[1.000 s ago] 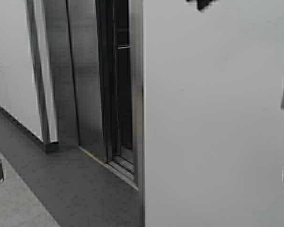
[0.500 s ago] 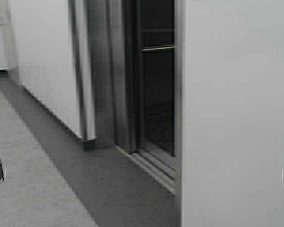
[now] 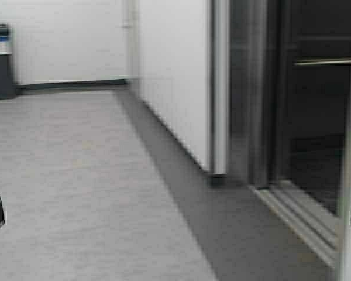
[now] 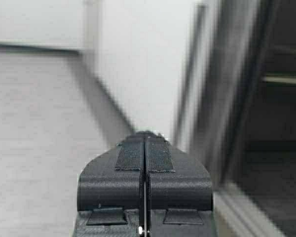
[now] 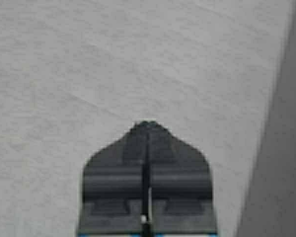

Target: Navigate to elevator, push the call button, then enter the elevator

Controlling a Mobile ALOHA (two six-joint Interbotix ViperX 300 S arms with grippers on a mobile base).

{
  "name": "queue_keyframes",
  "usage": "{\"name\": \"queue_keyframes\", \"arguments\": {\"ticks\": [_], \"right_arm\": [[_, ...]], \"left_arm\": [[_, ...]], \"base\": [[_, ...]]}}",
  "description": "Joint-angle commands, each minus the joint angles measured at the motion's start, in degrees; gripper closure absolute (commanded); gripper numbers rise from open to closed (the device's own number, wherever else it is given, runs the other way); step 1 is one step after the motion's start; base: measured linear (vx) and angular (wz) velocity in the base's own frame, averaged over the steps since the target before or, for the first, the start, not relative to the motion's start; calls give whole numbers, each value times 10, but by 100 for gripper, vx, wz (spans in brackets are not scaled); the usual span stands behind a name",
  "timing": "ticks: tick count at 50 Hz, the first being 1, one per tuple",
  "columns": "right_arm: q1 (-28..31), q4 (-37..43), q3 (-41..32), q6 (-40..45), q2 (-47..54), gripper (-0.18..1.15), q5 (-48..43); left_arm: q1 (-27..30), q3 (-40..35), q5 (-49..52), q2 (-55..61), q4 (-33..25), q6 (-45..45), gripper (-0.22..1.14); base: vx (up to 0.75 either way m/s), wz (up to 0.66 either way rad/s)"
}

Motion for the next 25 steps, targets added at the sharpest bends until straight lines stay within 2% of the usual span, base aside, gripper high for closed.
{"name": "queue_keyframes", "arguments": {"ticks": [1, 13, 25], "right_arm": [[-4, -1, -17, -2, 0, 91, -11], [-34, 0, -6, -2, 3, 91, -21], [-72, 0, 6, -2, 3, 91, -34]], "left_arm": [[0, -6, -3, 9, -1, 1, 89], [-1, -7, -3, 11, -1, -1, 89], [0, -9, -4, 27, -2, -1, 89]], "base": [[15, 51], [19, 48], [25, 30]]}}
